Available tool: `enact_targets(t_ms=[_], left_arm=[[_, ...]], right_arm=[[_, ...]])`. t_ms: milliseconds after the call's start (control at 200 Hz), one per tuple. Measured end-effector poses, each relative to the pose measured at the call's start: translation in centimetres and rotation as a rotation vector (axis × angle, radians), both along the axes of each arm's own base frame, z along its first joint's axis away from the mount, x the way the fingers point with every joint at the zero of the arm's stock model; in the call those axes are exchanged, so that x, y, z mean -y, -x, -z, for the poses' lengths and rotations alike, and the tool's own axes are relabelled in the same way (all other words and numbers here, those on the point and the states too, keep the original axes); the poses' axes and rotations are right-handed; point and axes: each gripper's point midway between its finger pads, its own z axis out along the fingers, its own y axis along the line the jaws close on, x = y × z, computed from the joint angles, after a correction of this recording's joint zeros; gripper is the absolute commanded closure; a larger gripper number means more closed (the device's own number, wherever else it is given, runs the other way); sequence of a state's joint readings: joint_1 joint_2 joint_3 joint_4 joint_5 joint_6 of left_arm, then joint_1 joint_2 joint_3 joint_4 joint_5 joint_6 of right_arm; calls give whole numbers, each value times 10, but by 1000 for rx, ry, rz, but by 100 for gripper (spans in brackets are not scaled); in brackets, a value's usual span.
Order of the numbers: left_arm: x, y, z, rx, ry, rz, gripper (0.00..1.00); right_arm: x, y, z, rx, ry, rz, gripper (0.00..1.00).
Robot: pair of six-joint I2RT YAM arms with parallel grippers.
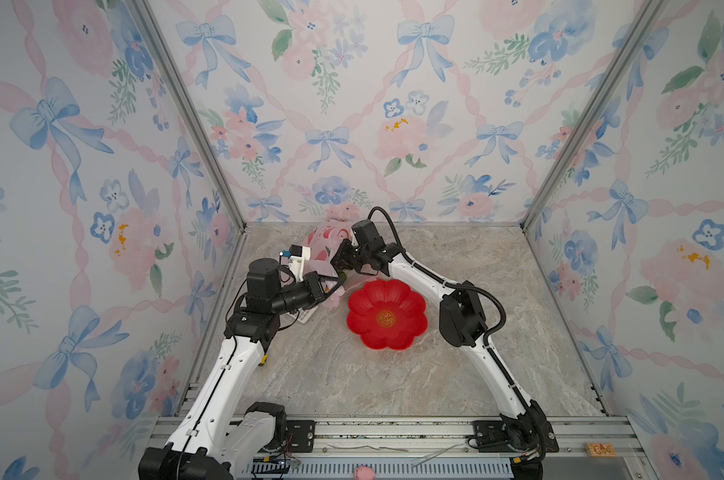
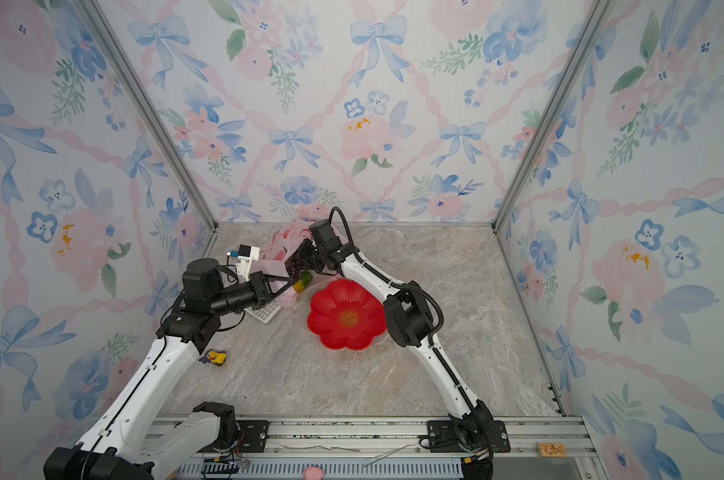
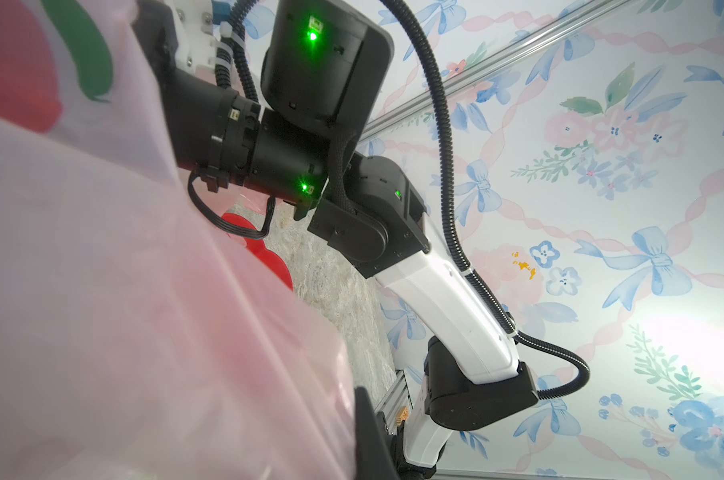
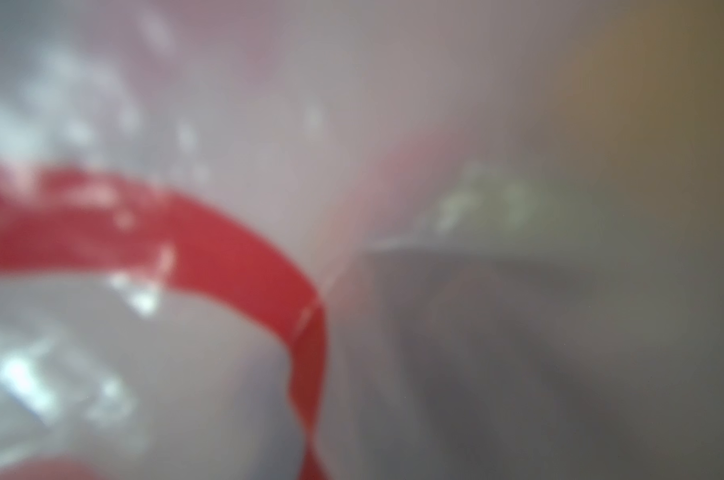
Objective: Place the fruits into the plastic bag
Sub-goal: 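Open the right gripper inside the bag to release the grapes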
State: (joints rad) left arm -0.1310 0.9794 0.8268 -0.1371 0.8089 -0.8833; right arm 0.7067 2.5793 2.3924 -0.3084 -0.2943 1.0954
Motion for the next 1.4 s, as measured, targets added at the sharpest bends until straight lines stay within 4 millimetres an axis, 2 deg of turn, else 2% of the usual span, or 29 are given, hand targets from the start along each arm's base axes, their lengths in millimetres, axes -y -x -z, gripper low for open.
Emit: enact_targets(t_ms=[135,150,165,190,545,800,915,1100,1195,1255,1400], left_arm=[[-1,1,5,-18,5,-5,100],[-1,1,5,-18,5,-5,100],[-1,1,5,-18,5,-5,100],[-1,1,5,-18,5,-5,100],[-4,0,4,-14,5,-18,100],[-17,-8,3,-16,1,-83,100],[-23,-11,3,-18,-1,-118,100],[-31,-17,5,-27,-4,-169,100],[-36,-21,5,-35,0,-199,100],[-38,-22,6,-38,3,-213,100],[-42,-26,8,-42,16,-243,100]], right_arm=[[0,-3,3,-12,-15,19,27],[0,-4,3,-12,-15,19,18],[0,-3,4,-17,-16,21,0],[0,-4,4,-23,-18,27,4],[-1,-2,5,-26,-17,19,4],[10,15,11,-91,52,-8,4],[21,28,-4,-106,84,-24,4],[33,43,-52,-60,83,-59,4],[38,51,-69,-46,86,-80,4],[41,56,-74,-44,89,-94,4],[46,70,-72,-71,109,-139,4]])
